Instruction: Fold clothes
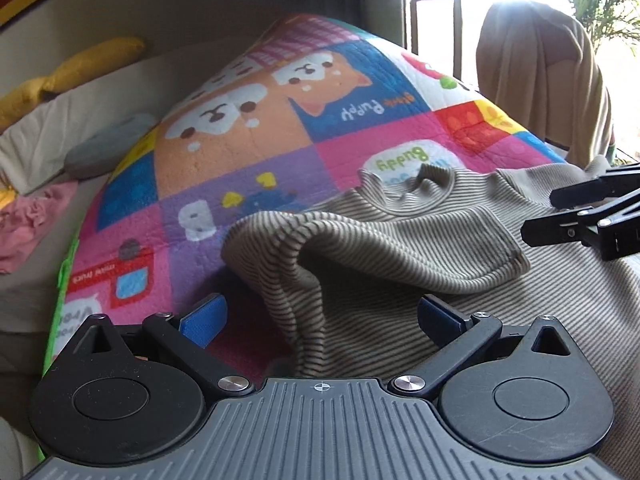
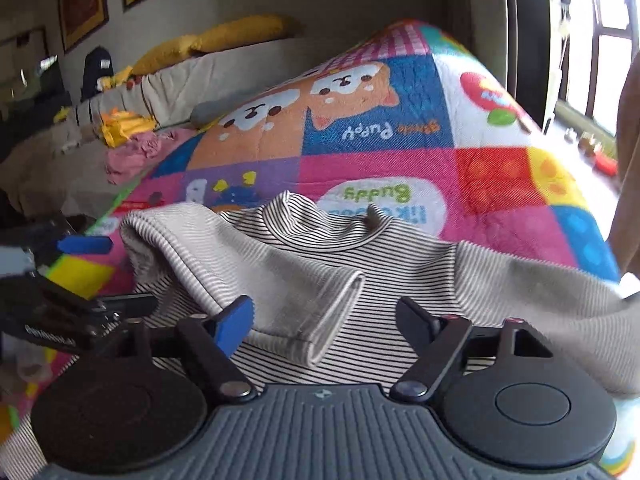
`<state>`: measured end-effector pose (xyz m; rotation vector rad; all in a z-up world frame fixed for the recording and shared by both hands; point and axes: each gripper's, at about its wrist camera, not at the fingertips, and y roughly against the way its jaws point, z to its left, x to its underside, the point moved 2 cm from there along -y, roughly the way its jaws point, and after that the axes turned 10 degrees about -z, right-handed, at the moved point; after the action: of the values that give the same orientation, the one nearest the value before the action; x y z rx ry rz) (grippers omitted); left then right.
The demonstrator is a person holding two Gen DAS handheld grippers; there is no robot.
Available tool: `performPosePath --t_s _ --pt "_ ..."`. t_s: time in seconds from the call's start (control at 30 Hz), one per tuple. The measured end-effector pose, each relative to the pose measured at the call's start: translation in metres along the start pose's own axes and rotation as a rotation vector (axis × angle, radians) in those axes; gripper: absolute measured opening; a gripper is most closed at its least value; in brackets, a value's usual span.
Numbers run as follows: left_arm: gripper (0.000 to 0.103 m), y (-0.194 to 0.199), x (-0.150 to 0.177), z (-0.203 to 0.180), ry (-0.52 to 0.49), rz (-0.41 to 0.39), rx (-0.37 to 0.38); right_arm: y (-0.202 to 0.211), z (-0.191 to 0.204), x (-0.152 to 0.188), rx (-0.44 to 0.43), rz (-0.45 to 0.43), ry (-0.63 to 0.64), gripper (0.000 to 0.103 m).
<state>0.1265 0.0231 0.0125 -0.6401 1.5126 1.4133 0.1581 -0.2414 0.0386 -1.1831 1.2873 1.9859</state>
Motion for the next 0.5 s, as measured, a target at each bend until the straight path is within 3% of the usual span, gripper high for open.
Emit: performPosePath --t_s 0.07,0.27,0.5 --pt "0.103 -0.004 -0.002 0.005 0.0 0.002 -0.018 -0.018 -0.007 -0.001 -0.022 0.025 -0.074 0.045" --pt "0.103 -0.01 -0.006 0.009 0.0 -0.01 -0.039 -0.051 -0.02 0.008 -0.028 0.069 -0.159 0.039" --pt "0.103 0.007 -0.015 -0.012 -0.171 -0.118 0.001 -0.036 -0.02 0.002 -0.054 0.038 -0.139 0.035"
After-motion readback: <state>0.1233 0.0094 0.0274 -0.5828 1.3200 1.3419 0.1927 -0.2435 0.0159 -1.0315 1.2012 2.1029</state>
